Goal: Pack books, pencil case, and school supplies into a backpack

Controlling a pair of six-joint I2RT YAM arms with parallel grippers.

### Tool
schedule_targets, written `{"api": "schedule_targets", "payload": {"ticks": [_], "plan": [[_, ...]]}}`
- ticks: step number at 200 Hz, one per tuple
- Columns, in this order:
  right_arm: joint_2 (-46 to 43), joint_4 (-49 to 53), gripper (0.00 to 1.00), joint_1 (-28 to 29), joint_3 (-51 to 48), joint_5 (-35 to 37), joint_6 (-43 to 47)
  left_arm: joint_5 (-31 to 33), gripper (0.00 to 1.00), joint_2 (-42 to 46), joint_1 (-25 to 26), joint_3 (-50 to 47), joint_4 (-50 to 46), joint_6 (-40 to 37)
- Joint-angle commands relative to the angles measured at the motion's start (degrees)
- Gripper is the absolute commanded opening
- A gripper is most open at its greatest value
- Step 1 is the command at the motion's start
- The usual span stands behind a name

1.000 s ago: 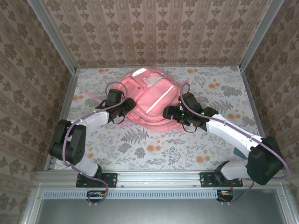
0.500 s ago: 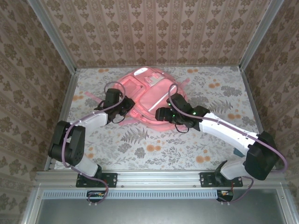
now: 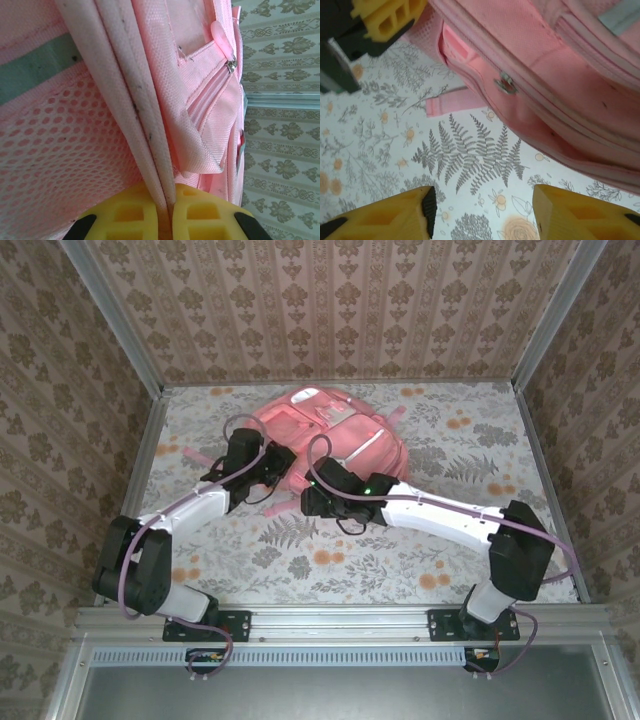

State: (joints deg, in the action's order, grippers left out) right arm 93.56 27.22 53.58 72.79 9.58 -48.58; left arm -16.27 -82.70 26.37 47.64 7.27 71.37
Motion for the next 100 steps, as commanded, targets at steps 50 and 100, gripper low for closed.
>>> {"api": "schedule_targets", "payload": {"ticks": [50, 100], "plan": [[6.58, 6.07, 0.38, -1.04, 6.55, 15.62, -3.32, -1.73, 0.08, 0.07, 3.12, 2.85, 4.67, 8.67], [8.56, 5.18, 0.37, -2.56, 6.04, 12.96, -3.44, -2.75, 0.08, -1.46, 3.95, 2.99, 6.47, 9.88]]}}
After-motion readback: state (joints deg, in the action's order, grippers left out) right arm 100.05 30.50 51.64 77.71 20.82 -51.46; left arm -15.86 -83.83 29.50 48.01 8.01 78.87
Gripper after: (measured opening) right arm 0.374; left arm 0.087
